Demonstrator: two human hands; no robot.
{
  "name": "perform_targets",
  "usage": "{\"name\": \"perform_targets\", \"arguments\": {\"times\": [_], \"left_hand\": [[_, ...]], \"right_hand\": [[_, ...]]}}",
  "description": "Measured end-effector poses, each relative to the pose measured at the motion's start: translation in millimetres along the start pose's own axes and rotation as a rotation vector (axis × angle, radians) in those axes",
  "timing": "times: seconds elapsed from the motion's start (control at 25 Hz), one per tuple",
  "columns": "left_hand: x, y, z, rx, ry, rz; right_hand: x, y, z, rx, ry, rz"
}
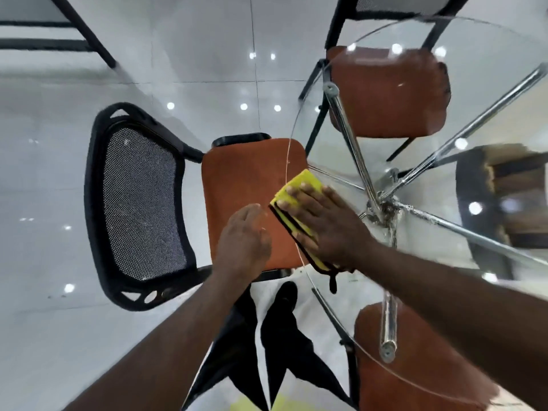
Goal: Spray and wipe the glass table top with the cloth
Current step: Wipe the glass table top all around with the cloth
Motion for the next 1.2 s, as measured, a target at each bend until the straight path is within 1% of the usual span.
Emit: {"name": "perform_targets", "arguments": {"times": [0.08,0.12,0.2,0.24,0.28,0.4,0.48,0.52,0.6,0.68,0.76,0.8,0.88,0.92,1.0,1.04,1.08,1.12,1.2], "left_hand": [[-2,-9,-7,0.039,0.04,0.039],[-3,-14,-9,0.072,0.068,0.059],[-3,-26,-11,0.129,0.125,0.108],[-1,-29,-11,0.139,0.151,0.139],[0,-31,-12,0.146,0.176,0.165],[1,-32,-21,0.181,0.21,0.175],[5,-30,-31,0.21,0.211,0.191],[8,-29,-34,0.22,0.217,0.197],[13,-29,-39,0.236,0.235,0.21],[17,-30,-41,0.241,0.262,0.239],[20,-33,-40,0.254,0.279,0.247],[17,-36,-39,0.262,0.284,0.224],[13,-43,-31,0.244,0.299,0.179],[11,-48,-26,0.22,0.306,0.176],[8,-60,-23,0.211,0.316,0.177],[3,-64,-23,0.233,0.342,0.152],[-3,-67,-23,0.276,0.398,0.105],[-10,-69,-23,0.34,0.5,0.047],[-25,-70,-22,0.481,0.751,-0.04]], "right_hand": [[-1,-41,9,0.217,0.09,-0.141],[-4,-61,12,0.28,0.113,-0.171],[-6,-100,25,0.331,0.123,-0.143],[-3,-121,36,0.322,0.138,-0.142],[1,-144,49,0.275,0.182,-0.177],[20,-204,94,0.032,0.335,-0.325],[21,-220,99,-0.014,0.346,-0.414],[16,-220,96,0.006,0.348,-0.454],[7,-213,78,0.076,0.364,-0.477],[-3,-180,46,0.149,0.309,-0.49],[-11,-126,-7,0.324,0.233,-0.45],[-16,-102,-23,0.406,0.189,-0.449],[-19,-89,-23,0.475,0.137,-0.434],[-14,-103,-11,0.484,0.108,-0.358],[3,-153,38,0.346,0.069,-0.165],[14,-176,71,0.228,0.093,-0.117],[22,-189,103,0.097,0.12,-0.116],[28,-195,129,-0.014,0.125,-0.121],[33,-184,151,-0.131,0.06,-0.034]]}}
Point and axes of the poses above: each hand's wrist, its own y-axis away from the middle knuckle, its own x-axis out of the back of the hand, z = x × y, the point moved 9 cm from there along -y, towards the middle knuckle, and after that the axes turned 7 degrees about -y, right-handed, at the moved point
